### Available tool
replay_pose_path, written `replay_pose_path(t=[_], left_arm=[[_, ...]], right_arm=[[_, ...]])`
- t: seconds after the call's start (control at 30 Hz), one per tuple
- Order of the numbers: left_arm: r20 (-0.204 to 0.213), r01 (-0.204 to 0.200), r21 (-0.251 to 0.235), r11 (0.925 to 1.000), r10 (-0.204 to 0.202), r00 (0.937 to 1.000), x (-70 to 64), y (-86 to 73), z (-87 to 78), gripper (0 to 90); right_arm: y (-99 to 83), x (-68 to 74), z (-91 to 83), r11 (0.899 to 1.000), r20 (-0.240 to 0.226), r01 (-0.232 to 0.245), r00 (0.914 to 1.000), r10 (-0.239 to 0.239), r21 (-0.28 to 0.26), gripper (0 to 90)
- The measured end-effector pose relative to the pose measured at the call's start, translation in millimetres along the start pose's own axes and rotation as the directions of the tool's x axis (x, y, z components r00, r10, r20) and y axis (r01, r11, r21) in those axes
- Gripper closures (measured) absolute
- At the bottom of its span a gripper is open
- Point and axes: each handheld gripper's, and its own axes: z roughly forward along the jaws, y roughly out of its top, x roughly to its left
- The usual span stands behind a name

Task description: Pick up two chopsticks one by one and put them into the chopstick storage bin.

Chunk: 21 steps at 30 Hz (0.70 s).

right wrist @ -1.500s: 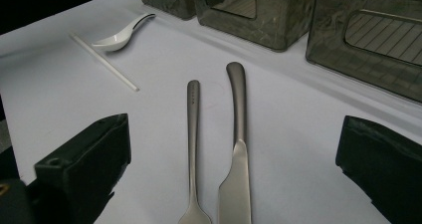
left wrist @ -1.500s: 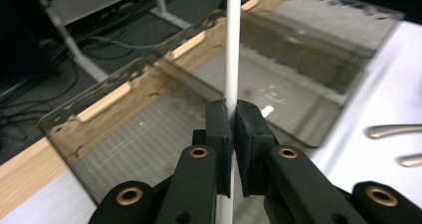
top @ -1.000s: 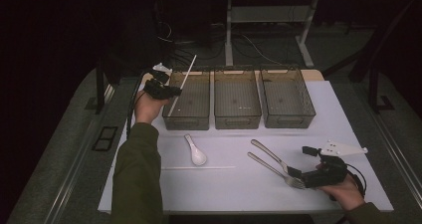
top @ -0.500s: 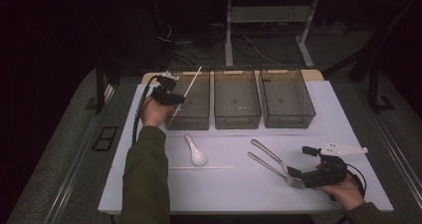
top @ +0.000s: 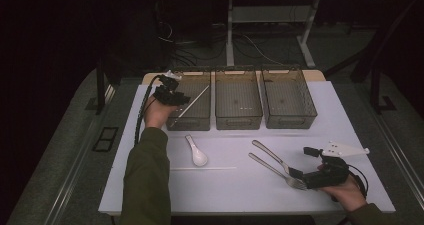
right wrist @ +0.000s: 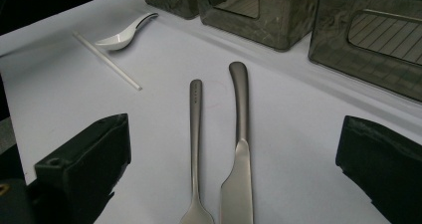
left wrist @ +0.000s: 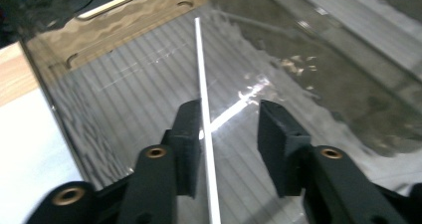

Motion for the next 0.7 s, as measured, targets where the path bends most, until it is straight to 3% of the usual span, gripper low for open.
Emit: replay_pose_path(t=[0.13, 0.3, 0.4, 0.63, 0.7], left_arm=[[0.048, -0.026, -0.036, 0.999, 0.028, 0.9985, -10.6, -1.9, -11.4, 49.6], [0.122, -0.067, -0.069, 0.9953, 0.076, 0.9897, -26.9, -7.0, -32.6, 35.7], [0.143, -0.083, -0.099, 0.9916, 0.097, 0.985, -37.8, -12.0, -45.0, 27.8], [0.208, -0.156, -0.139, 0.9779, 0.183, 0.9608, -63.4, -29.8, -66.8, 12.5], [0.22, -0.154, -0.153, 0.9762, 0.186, 0.9576, -70.2, -36.9, -70.7, 8.5]], right_arm=[[0.0, 0.2, -0.5, 1.0, 0.002, -0.003, 1.0, 0.003, -0.001, 0.9], [0.0, 0.7, -0.1, 1.0, 0.0, 0.002, 1.0, -0.002, 0.0, 0.9], [0.1, 0.6, -0.1, 1.0, 0.003, 0.003, 1.0, -0.003, -0.001, 0.9], [0.2, 0.5, -0.7, 1.0, 0.005, 0.003, 1.0, -0.003, 0.0, 0.9], [0.1, 0.5, -0.7, 1.0, 0.005, 0.004, 1.0, -0.004, 0.0, 0.9]])
